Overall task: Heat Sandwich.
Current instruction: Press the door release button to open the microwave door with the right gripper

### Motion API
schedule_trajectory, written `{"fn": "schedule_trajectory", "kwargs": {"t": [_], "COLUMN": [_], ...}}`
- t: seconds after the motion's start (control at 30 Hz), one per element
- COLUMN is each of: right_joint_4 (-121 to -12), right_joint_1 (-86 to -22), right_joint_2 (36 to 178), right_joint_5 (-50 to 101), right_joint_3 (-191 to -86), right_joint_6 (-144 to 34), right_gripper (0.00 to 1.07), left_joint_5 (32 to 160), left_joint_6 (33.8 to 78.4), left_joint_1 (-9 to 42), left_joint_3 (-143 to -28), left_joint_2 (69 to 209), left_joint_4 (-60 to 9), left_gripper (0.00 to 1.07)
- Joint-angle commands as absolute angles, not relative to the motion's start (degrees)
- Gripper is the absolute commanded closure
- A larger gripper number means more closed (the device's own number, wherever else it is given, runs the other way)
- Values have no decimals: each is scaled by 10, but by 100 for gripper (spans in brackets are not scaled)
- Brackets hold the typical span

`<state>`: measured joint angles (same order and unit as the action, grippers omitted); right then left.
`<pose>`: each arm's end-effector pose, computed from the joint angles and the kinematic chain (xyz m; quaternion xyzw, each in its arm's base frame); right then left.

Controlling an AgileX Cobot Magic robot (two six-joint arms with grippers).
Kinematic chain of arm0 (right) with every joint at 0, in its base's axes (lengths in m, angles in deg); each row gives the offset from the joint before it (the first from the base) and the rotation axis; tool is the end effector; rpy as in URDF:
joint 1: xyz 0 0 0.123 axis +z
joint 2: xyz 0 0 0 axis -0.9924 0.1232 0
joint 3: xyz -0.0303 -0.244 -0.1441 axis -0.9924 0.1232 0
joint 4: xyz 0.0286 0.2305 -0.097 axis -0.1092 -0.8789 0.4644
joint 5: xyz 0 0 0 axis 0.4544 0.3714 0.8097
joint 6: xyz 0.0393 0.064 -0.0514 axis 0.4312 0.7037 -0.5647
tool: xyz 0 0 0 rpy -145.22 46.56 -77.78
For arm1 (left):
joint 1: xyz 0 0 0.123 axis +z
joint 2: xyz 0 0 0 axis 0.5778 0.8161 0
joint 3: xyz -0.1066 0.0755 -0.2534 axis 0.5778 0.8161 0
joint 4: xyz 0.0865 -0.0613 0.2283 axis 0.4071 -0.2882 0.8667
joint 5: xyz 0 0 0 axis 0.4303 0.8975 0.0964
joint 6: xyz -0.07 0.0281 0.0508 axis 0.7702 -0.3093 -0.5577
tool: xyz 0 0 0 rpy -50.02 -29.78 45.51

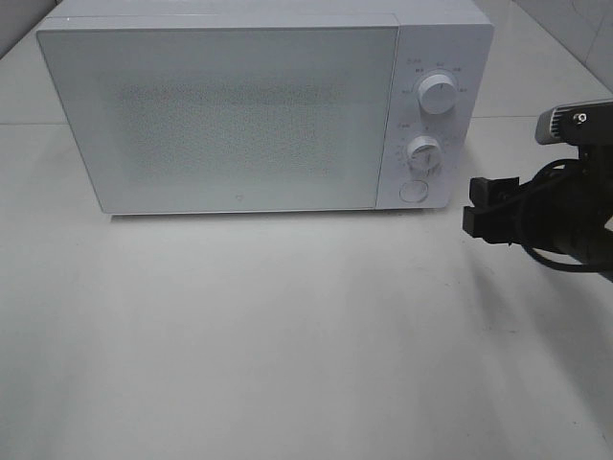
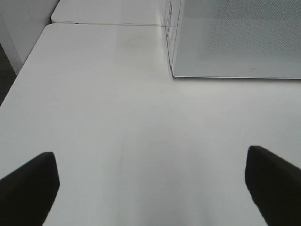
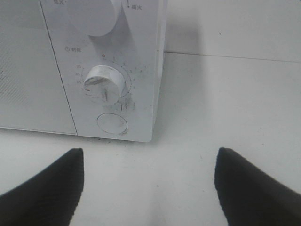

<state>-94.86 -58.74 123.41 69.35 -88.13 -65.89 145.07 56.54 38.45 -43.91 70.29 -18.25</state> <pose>0.2221 0.0644 0.1661 -0.0312 0.8083 0.0009 0.5879 -0.0043 -0.0100 0.2785 0.0035 0.8464 -0.0318 0.5316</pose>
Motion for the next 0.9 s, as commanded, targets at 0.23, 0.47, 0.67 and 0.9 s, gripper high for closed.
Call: {"fn": "schedule_trajectory", "kwargs": {"t": [0.23, 0.47, 0.67, 0.9], "right_joint_4": [-997, -1032, -1087, -1087], "right_joint_1": [-510, -468, -432, -429], "right_joint_2": [1314, 1352, 1367, 1367], "right_joint_5": [794, 828, 840, 839], "right_joint_3": [-882, -882, -882, -882], "right_joint_6": [-617, -602, -603, -576], "right_gripper": [32, 32, 32, 32], "left_joint_5": [1446, 1446, 1446, 1446], "left_joint_6": [565, 565, 565, 565], "left_joint_1": [385, 385, 385, 385], "left_joint_3": [-437, -437, -437, -437], "left_joint_2": [686, 686, 686, 686], "left_joint_4": [-188, -188, -188, -188], "left_gripper": [3, 3, 3, 3]}}
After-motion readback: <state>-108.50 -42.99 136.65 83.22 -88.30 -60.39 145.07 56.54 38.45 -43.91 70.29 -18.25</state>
